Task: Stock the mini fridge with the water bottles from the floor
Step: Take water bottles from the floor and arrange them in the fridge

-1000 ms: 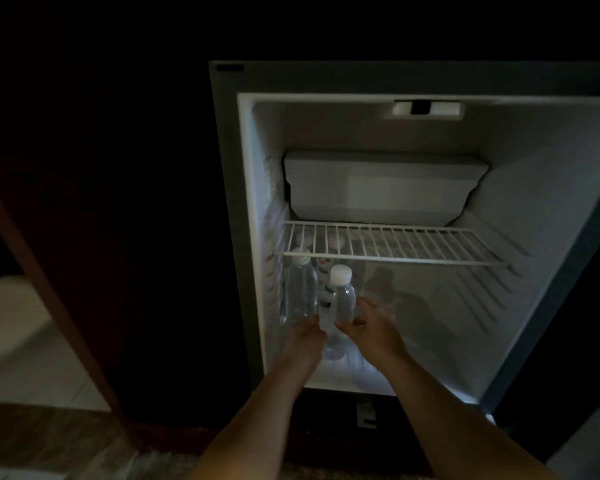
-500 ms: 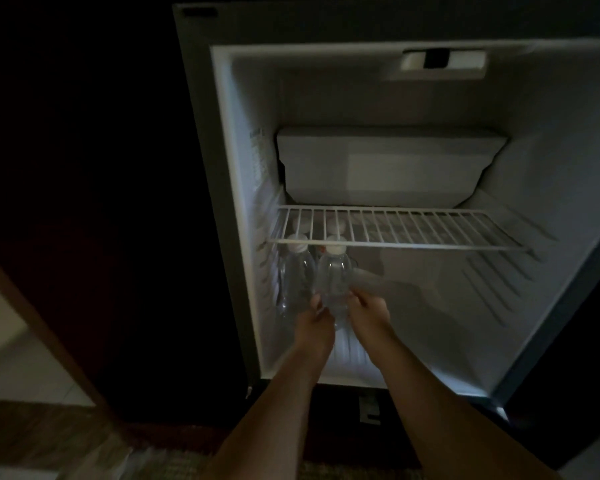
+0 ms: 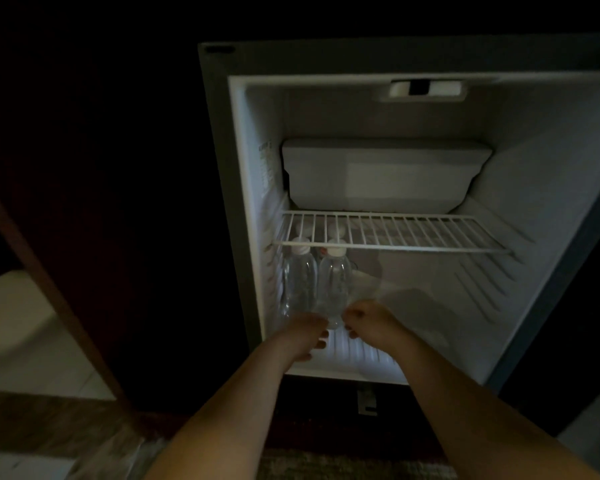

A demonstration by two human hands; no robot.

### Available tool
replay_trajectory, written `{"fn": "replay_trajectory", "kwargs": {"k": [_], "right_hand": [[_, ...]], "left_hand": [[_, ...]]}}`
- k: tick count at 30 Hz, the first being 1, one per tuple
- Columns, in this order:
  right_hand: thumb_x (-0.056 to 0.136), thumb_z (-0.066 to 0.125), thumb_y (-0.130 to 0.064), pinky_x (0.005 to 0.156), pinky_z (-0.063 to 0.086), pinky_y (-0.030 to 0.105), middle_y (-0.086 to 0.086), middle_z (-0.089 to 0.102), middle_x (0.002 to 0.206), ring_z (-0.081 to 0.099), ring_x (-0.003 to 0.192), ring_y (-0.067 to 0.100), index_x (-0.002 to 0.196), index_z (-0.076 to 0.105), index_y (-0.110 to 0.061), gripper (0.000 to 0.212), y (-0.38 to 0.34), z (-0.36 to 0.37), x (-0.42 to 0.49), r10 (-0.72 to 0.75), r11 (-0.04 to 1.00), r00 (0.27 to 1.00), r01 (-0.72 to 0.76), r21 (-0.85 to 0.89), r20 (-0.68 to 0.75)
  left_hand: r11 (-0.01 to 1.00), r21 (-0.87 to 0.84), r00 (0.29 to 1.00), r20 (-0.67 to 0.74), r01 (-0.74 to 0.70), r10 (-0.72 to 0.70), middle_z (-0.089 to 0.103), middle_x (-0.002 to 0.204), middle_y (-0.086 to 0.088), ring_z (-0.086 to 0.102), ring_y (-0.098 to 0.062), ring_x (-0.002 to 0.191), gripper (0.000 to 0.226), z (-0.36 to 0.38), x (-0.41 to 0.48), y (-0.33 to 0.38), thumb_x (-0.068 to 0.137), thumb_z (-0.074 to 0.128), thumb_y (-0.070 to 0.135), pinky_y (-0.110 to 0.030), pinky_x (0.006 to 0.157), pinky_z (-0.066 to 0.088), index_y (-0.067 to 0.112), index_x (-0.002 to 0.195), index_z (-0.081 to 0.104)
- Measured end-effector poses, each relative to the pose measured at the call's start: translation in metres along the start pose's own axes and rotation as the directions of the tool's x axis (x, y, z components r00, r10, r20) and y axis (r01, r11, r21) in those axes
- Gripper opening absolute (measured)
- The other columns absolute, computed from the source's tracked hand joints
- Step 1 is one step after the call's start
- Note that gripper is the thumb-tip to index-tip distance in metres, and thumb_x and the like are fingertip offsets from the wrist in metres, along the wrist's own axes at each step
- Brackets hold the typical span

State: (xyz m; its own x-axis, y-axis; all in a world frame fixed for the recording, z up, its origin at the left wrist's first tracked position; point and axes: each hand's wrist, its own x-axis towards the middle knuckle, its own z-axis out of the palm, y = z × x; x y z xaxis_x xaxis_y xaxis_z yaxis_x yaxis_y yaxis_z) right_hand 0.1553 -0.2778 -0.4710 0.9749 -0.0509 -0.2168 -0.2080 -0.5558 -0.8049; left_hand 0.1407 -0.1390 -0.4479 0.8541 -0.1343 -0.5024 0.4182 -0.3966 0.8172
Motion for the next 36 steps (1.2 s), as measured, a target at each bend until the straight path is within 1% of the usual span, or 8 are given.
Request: {"fn": "replay_trajectory", "kwargs": {"k": [2, 5, 8, 10, 22, 26, 30, 36], "right_hand": [[0.092, 0.053, -0.013, 0.077, 0.053, 0.036, 0.014, 0.058, 0.083, 0.057, 0.077, 0.023, 0.086, 0.064, 0.002, 0.019, -0.006, -0.005, -0.009, -0.025, 0.996, 0.996, 0.033, -0.085, 0.089], [0.092, 0.055, -0.016, 0.057, 0.046, 0.017, 0.007, 0.058, 0.089, 0.059, 0.076, 0.016, 0.101, 0.064, -0.002, 0.018, -0.028, -0.011, -0.028, 0.014, 0.967, 0.965, 0.054, -0.248, 0.263], [0.091, 0.056, -0.022, 0.059, 0.043, 0.020, 0.006, 0.059, 0.098, 0.061, 0.084, 0.017, 0.108, 0.062, -0.009, 0.023, -0.052, -0.013, -0.044, 0.029, 0.918, 0.942, 0.107, -0.381, 0.335], [0.091, 0.057, -0.023, 0.060, 0.043, 0.020, 0.004, 0.059, 0.103, 0.061, 0.088, 0.016, 0.114, 0.062, -0.011, 0.027, -0.071, -0.012, -0.056, 0.017, 0.893, 0.933, 0.148, -0.426, 0.360], [0.091, 0.057, -0.025, 0.081, 0.051, 0.032, 0.006, 0.065, 0.097, 0.061, 0.085, 0.016, 0.113, 0.062, -0.011, 0.027, -0.189, 0.020, -0.148, -0.102, 0.739, 0.850, 0.413, -0.533, 0.517], [0.093, 0.055, -0.027, 0.078, 0.050, 0.028, 0.001, 0.063, 0.104, 0.062, 0.090, 0.013, 0.117, 0.060, -0.014, 0.028, -0.224, 0.053, -0.194, -0.129, 0.705, 0.806, 0.484, -0.519, 0.577], [0.092, 0.057, -0.028, 0.079, 0.051, 0.027, 0.002, 0.064, 0.111, 0.063, 0.092, 0.013, 0.116, 0.062, -0.015, 0.028, -0.245, 0.102, -0.244, -0.154, 0.662, 0.747, 0.564, -0.493, 0.646], [0.090, 0.059, -0.030, 0.080, 0.052, 0.033, 0.004, 0.068, 0.096, 0.065, 0.090, 0.019, 0.111, 0.064, -0.013, 0.028, -0.256, 0.179, -0.321, -0.170, 0.529, 0.609, 0.720, -0.450, 0.774]], "left_hand": [[0.993, 0.111, 0.998, 0.050, 0.033, -0.038, 0.058, 0.106, -0.001, 0.057, -0.013, 0.088, 0.033, -0.010, -0.011, 0.001, 0.098, 0.040, 0.026, -0.028, 0.079, 0.041, 0.013, 0.125, 0.052], [0.948, 0.315, 0.997, 0.054, 0.038, -0.058, 0.058, 0.108, 0.000, 0.057, -0.014, 0.094, 0.034, -0.030, -0.026, 0.004, 0.097, 0.038, 0.026, -0.028, 0.076, 0.042, 0.013, 0.126, 0.052], [0.880, 0.476, 0.997, 0.054, 0.018, -0.050, 0.057, 0.108, 0.002, 0.057, -0.014, 0.096, 0.035, -0.049, -0.049, 0.014, 0.097, 0.039, 0.025, -0.025, 0.069, 0.040, 0.014, 0.128, 0.051], [0.841, 0.542, 0.998, 0.052, -0.008, -0.023, 0.056, 0.108, 0.002, 0.057, -0.013, 0.096, 0.034, -0.063, -0.070, 0.022, 0.097, 0.038, 0.025, -0.028, 0.078, 0.042, 0.016, 0.127, 0.050], [0.783, 0.619, 0.997, 0.003, -0.062, 0.077, 0.051, 0.135, -0.001, 0.055, -0.016, 0.117, 0.039, -0.157, -0.210, 0.018, 0.099, 0.036, 0.026, -0.034, 0.097, 0.041, 0.019, 0.136, 0.043], [0.746, 0.662, 0.991, -0.035, -0.073, 0.128, 0.054, 0.127, -0.003, 0.058, -0.015, 0.109, 0.039, -0.186, -0.268, -0.014, 0.099, 0.039, 0.026, -0.022, 0.084, 0.050, 0.010, 0.135, 0.045], [0.747, 0.664, 0.991, -0.102, -0.001, 0.092, 0.054, 0.130, -0.007, 0.058, -0.018, 0.112, 0.041, -0.215, -0.320, -0.065, 0.098, 0.043, 0.028, -0.033, 0.099, 0.044, 0.008, 0.134, 0.048], [0.671, 0.736, 0.985, -0.165, 0.084, 0.058, 0.061, 0.117, -0.006, 0.059, -0.020, 0.106, 0.037, -0.237, -0.392, -0.135, 0.097, 0.043, 0.028, -0.031, 0.093, 0.046, 0.009, 0.127, 0.054]]}}
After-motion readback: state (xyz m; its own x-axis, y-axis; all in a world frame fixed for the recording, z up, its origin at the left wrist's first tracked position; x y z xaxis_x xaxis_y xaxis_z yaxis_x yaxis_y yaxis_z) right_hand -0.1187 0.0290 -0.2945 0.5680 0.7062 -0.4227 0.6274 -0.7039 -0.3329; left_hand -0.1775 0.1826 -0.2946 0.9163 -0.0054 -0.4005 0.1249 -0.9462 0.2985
